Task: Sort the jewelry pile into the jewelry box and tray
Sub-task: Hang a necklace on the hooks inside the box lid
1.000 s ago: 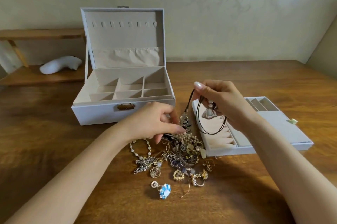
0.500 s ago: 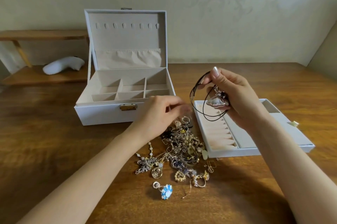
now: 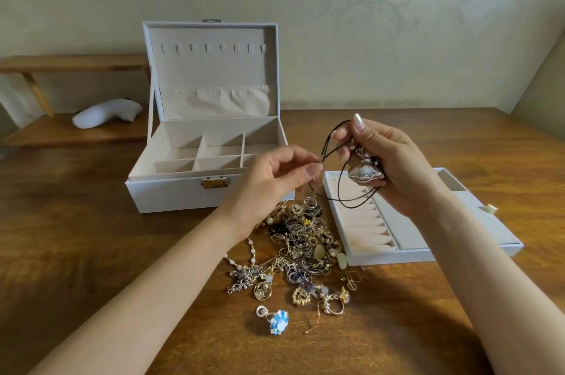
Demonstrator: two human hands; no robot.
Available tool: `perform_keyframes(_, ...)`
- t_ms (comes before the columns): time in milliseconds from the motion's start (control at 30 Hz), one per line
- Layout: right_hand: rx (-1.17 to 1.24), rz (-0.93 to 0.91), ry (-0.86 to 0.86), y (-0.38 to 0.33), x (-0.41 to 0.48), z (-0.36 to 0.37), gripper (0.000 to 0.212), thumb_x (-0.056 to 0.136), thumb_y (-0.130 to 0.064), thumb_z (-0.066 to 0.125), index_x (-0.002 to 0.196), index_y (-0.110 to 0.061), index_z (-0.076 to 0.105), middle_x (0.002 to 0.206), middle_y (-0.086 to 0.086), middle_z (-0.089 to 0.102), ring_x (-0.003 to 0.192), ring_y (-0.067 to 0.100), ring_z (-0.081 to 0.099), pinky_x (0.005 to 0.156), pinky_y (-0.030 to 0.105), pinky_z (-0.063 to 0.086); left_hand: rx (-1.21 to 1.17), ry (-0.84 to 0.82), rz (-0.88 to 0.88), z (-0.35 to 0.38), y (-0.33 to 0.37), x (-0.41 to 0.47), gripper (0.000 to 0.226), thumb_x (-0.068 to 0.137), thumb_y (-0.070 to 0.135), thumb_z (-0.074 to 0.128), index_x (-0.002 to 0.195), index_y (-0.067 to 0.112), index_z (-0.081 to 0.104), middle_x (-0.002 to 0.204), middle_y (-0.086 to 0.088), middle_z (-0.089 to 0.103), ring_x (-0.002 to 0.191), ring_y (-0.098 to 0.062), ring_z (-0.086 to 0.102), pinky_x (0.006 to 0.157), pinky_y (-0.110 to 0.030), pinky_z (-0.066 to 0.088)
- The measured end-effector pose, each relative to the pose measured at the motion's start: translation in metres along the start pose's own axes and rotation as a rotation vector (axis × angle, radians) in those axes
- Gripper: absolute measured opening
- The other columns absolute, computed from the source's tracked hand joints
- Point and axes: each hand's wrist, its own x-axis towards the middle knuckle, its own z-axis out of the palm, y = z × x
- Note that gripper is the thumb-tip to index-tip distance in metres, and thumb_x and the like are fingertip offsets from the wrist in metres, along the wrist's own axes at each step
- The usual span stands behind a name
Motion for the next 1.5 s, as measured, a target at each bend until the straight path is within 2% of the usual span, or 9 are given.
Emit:
perform_keyframes(167, 0.03, 0.025, -0.008, 0.006, 0.003, -0.004, 0.028, 0.087, -0.032, 0.051, 0.08, -0.016, 0.073, 0.057, 0.001, 0.047, 0.04, 0.007, 0.034, 0.044, 0.027, 0.013, -0.039, 0.152, 0.062, -0.013, 0.003, 0.002, 0.009, 0.089, 0.011, 0.055, 0.088, 0.01, 0.063, 0.069, 0.011, 0.067, 0.062, 0.002, 0.054, 0.059, -0.009, 0.041)
perform_keyframes(300, 0.088, 0.054, 0.033, 0.01, 0.011, 0.005, 0.026, 0.083, -0.025, 0.056, 0.095, -0.005, 0.067, 0.061, 0.002, 0.044, 0.043, 0.006, 0.04, 0.04, 0.015, 0.028, -0.029, 0.279, 0.006, -0.026, 0.006, 0.007, 0.014, 0.097, 0.012, 0.044, 0.088, 0.013, 0.054, 0.083, 0.001, 0.071, 0.062, -0.006, 0.054, 0.056, -0.016, 0.041)
perform_keyframes(467, -0.109, 0.063, -0.011, 0.02, 0.044, 0.032, 0.015, 0.083, -0.007, 0.064, 0.097, -0.005, 0.064, 0.076, 0.007, 0.06, 0.065, 0.014, 0.051, 0.063, 0.024, 0.043, 1.0, 0.446, -0.143, -0.072, -0.011, 0.006, 0.011, 0.098, 0.027, 0.045, 0.099, 0.017, 0.049, 0.093, -0.001, 0.066, 0.074, -0.014, 0.062, 0.059, -0.024, 0.049)
perform_keyframes(533, -0.225, 0.027, 0.003, 0.027, 0.059, 0.044, 0.011, 0.086, 0.0, 0.063, 0.096, -0.002, 0.066, 0.074, 0.005, 0.061, 0.062, 0.011, 0.053, 0.061, 0.022, 0.046, 1.102, 0.348, -0.31, -0.089, -0.018, 0.005, 0.01, 0.098, 0.031, 0.045, 0.098, 0.022, 0.049, 0.101, -0.004, 0.065, 0.083, -0.019, 0.061, 0.072, -0.035, 0.053)
perform_keyframes(633, -0.641, -0.079, 0.014, 0.041, 0.074, 0.057, 0.015, 0.083, -0.004, 0.067, 0.097, -0.008, 0.072, 0.082, -0.001, 0.067, 0.066, 0.005, 0.055, 0.064, 0.019, 0.045, 1.015, 0.227, -0.404, -0.097, -0.019, 0.004, 0.009, 0.097, 0.03, 0.047, 0.095, 0.024, 0.053, 0.107, -0.003, 0.064, 0.094, -0.019, 0.059, 0.082, -0.038, 0.051)
perform_keyframes(767, -1.007, -0.166, -0.076, 0.051, 0.076, 0.065, 0.015, 0.083, -0.004, 0.067, 0.093, -0.012, 0.075, 0.096, -0.002, 0.067, 0.084, 0.011, 0.057, 0.073, 0.015, 0.044, 0.937, 0.229, -0.356, -0.09, -0.018, 0.004, 0.014, 0.095, 0.028, 0.052, 0.102, 0.019, 0.059, 0.105, 0.0, 0.065, 0.09, -0.013, 0.059, 0.07, -0.025, 0.046)
perform_keyframes(967, -1.13, -0.117, -0.174, 0.038, 0.076, 0.059, 0.016, 0.085, -0.005, 0.065, 0.088, -0.016, 0.076, 0.092, -0.004, 0.072, 0.083, 0.006, 0.058, 0.077, 0.015, 0.044, 0.791, 0.219, -0.322, -0.079, -0.017, 0.005, 0.008, 0.093, 0.028, 0.055, 0.097, 0.022, 0.059, 0.095, 0.001, 0.067, 0.085, -0.012, 0.061, 0.073, -0.026, 0.048)
perform_keyframes(1233, -1.168, 0.012, -0.24, 0.021, 0.057, 0.03, 0.018, 0.085, -0.01, 0.067, 0.085, -0.025, 0.076, 0.087, -0.013, 0.071, 0.083, 0.0, 0.061, 0.073, 0.014, 0.047, 0.754, 0.109, -0.219, -0.053, -0.01, 0.0, 0.013, 0.09, 0.031, 0.059, 0.077, 0.029, 0.06, 0.045, 0.019, 0.054, 0.052, -0.005, 0.051, 0.065, -0.028, 0.048)
perform_keyframes(1500, -1.189, 0.059, -0.272, 0.005, 0.029, 0.01, 0.021, 0.084, -0.012, 0.069, 0.082, -0.032, 0.075, 0.074, -0.033, 0.064, 0.078, -0.008, 0.057, 0.068, 0.009, 0.042, 0.699, -0.021, -0.165, -0.03, 0.002, -0.008, 0.012, 0.088, 0.03, 0.062, 0.077, 0.025, 0.062, 0.06, 0.008, 0.067, 0.056, -0.005, 0.058, 0.066, -0.022, 0.047)
